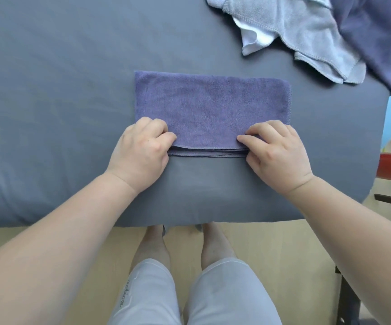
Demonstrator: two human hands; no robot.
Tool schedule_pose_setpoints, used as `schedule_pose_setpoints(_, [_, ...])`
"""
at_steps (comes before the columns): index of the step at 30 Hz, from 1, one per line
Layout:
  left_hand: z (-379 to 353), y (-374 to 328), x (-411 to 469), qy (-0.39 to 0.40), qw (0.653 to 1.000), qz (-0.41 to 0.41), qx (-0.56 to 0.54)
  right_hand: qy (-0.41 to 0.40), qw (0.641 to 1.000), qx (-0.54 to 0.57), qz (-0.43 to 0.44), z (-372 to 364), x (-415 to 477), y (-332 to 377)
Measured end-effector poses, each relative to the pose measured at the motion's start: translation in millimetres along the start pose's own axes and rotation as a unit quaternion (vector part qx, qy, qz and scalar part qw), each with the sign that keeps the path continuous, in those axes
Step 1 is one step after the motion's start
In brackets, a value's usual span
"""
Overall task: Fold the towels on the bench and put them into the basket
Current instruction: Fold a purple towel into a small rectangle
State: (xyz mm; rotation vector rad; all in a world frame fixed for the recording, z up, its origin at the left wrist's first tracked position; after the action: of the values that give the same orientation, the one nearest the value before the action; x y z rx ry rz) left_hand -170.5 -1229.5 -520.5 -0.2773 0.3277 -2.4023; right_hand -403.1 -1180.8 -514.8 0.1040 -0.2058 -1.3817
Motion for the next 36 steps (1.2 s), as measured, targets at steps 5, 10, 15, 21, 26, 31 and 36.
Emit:
schedule_pose_setpoints(5, [1, 3, 0, -0.022, 1.0, 0.001, 0.019, -0.016, 0.999, -0.004, -0.036, 7, -3, -11])
schedule_pose_setpoints(10, [26, 2, 8, -0.073, 0.997, 0.005, 0.033, -0.053, 0.997, 0.032, -0.042, 24, 0, -14])
schedule_pose_setpoints(15, [27, -7, 1, -0.065, 0.997, -0.014, 0.035, -0.07, 0.996, 0.04, -0.04, 36, -6, -9])
schedule_pose_setpoints(21, [4, -9, -13, 0.011, 1.0, 0.025, 0.0, 0.03, 0.997, 0.008, -0.074, 12, -15, -1])
schedule_pose_setpoints(26, [19, -11, 1, -0.047, 0.996, 0.079, 0.005, 0.007, 0.99, 0.056, -0.132, 16, 23, 27])
schedule_pose_setpoints(31, [-14, 0, 29, 0.105, 0.981, 0.159, 0.04, 0.157, 0.973, -0.013, -0.17, -35, 72, 61])
schedule_pose_setpoints(36, [-42, 13, 24, 0.17, 0.97, 0.163, 0.062, 0.174, 0.968, -0.065, -0.17, -55, 63, 34])
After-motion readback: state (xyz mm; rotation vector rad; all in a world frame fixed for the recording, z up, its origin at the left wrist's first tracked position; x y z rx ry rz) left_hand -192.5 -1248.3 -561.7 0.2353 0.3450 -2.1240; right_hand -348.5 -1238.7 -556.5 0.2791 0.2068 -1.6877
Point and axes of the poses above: each hand's wrist, its own x-axis towards the middle knuckle, its own z-axis out of the back of the hand, y = z × x, the point moved 7 cm from there along x, towards the middle knuckle, and after that the axes turned 11 degrees about -z, right-handed, at the moved point
